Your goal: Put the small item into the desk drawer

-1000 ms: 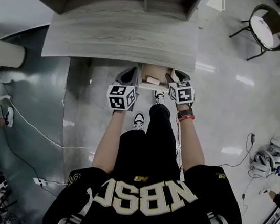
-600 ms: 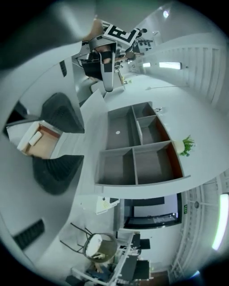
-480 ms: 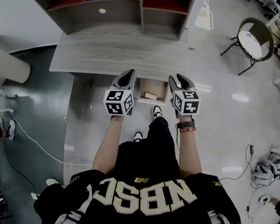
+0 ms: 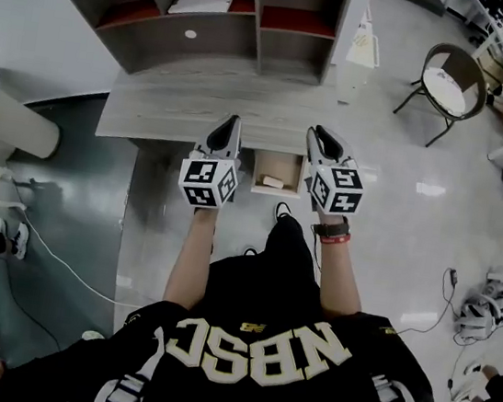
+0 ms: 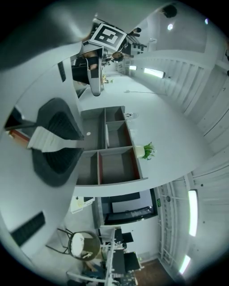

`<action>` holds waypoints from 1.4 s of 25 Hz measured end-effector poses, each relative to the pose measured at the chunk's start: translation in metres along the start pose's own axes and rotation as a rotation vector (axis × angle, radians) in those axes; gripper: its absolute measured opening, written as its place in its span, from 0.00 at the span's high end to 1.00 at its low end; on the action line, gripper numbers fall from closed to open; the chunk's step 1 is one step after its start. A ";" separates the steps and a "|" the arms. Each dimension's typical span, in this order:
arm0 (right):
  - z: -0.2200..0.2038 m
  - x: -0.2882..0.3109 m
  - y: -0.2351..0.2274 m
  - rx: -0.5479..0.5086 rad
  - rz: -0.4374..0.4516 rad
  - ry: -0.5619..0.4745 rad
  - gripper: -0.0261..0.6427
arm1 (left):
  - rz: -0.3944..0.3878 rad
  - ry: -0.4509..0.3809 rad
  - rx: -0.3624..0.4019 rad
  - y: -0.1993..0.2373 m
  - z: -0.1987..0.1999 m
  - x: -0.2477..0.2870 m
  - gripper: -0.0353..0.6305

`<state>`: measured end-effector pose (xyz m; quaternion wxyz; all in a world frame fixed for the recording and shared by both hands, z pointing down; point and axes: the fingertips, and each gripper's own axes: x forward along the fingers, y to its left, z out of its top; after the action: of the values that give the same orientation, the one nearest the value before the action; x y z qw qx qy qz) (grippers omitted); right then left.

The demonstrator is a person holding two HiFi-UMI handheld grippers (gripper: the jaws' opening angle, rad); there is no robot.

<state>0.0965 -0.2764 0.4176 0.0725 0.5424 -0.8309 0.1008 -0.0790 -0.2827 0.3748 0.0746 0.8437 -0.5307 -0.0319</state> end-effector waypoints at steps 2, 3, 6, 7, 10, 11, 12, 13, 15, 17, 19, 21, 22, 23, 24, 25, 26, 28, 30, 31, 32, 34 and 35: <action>0.014 -0.004 0.004 -0.011 -0.008 -0.035 0.88 | -0.002 -0.026 0.009 0.001 0.011 -0.001 0.93; 0.019 -0.006 0.006 -0.015 -0.011 -0.049 0.88 | -0.001 -0.038 0.014 0.002 0.015 -0.002 0.93; 0.033 -0.014 0.009 -0.026 -0.023 -0.086 0.91 | -0.004 -0.070 0.032 0.000 0.028 -0.008 0.93; 0.036 -0.017 0.009 -0.028 -0.029 -0.096 0.92 | -0.007 -0.081 0.042 -0.002 0.033 -0.009 0.93; 0.045 -0.023 0.006 -0.028 -0.044 -0.123 0.94 | -0.020 -0.112 0.068 -0.010 0.047 -0.013 0.93; 0.047 -0.025 0.006 -0.031 -0.050 -0.131 0.95 | -0.024 -0.119 0.073 -0.012 0.050 -0.013 0.93; 0.049 -0.026 0.006 -0.035 -0.055 -0.137 0.95 | -0.029 -0.125 0.076 -0.013 0.053 -0.013 0.93; 0.051 -0.026 0.006 -0.038 -0.059 -0.142 0.95 | -0.033 -0.129 0.076 -0.014 0.055 -0.013 0.93; 0.052 -0.027 0.006 -0.039 -0.062 -0.147 0.95 | -0.041 -0.136 0.078 -0.016 0.058 -0.013 0.93; 0.053 -0.027 0.007 -0.036 -0.061 -0.150 0.95 | -0.047 -0.139 0.083 -0.017 0.059 -0.013 0.93; 0.053 -0.027 0.009 -0.037 -0.061 -0.149 0.95 | -0.051 -0.140 0.085 -0.018 0.060 -0.013 0.93; 0.053 -0.027 0.010 -0.038 -0.060 -0.148 0.95 | -0.053 -0.141 0.084 -0.019 0.060 -0.012 0.93; 0.053 -0.027 0.010 -0.038 -0.060 -0.146 0.95 | -0.054 -0.140 0.083 -0.019 0.060 -0.012 0.93; 0.052 -0.027 0.010 -0.038 -0.058 -0.145 0.95 | -0.056 -0.140 0.082 -0.019 0.060 -0.011 0.93; 0.051 -0.026 0.010 -0.037 -0.056 -0.143 0.95 | -0.057 -0.140 0.081 -0.020 0.059 -0.011 0.93; 0.051 -0.026 0.010 -0.036 -0.054 -0.141 0.95 | -0.058 -0.139 0.080 -0.020 0.059 -0.010 0.93; 0.050 -0.025 0.010 -0.034 -0.051 -0.139 0.95 | -0.058 -0.139 0.080 -0.020 0.058 -0.010 0.93; 0.048 -0.024 0.010 -0.031 -0.047 -0.136 0.95 | -0.058 -0.137 0.080 -0.021 0.056 -0.009 0.93; 0.046 -0.021 0.010 -0.029 -0.043 -0.130 0.95 | -0.057 -0.132 0.080 -0.020 0.053 -0.009 0.93; 0.045 -0.019 0.010 -0.028 -0.041 -0.128 0.95 | -0.056 -0.129 0.079 -0.019 0.051 -0.008 0.93; 0.044 -0.016 0.011 -0.027 -0.037 -0.125 0.95 | -0.053 -0.125 0.078 -0.017 0.049 -0.007 0.93; 0.041 -0.009 0.015 -0.025 -0.027 -0.119 0.94 | -0.047 -0.114 0.077 -0.012 0.044 -0.004 0.93; 0.039 -0.005 0.017 -0.025 -0.022 -0.113 0.94 | -0.044 -0.108 0.075 -0.009 0.041 -0.003 0.93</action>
<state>0.0826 -0.2751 0.3769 0.0331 0.5552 -0.8289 0.0589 -0.0778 -0.2800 0.3328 0.0136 0.8544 -0.5161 -0.0592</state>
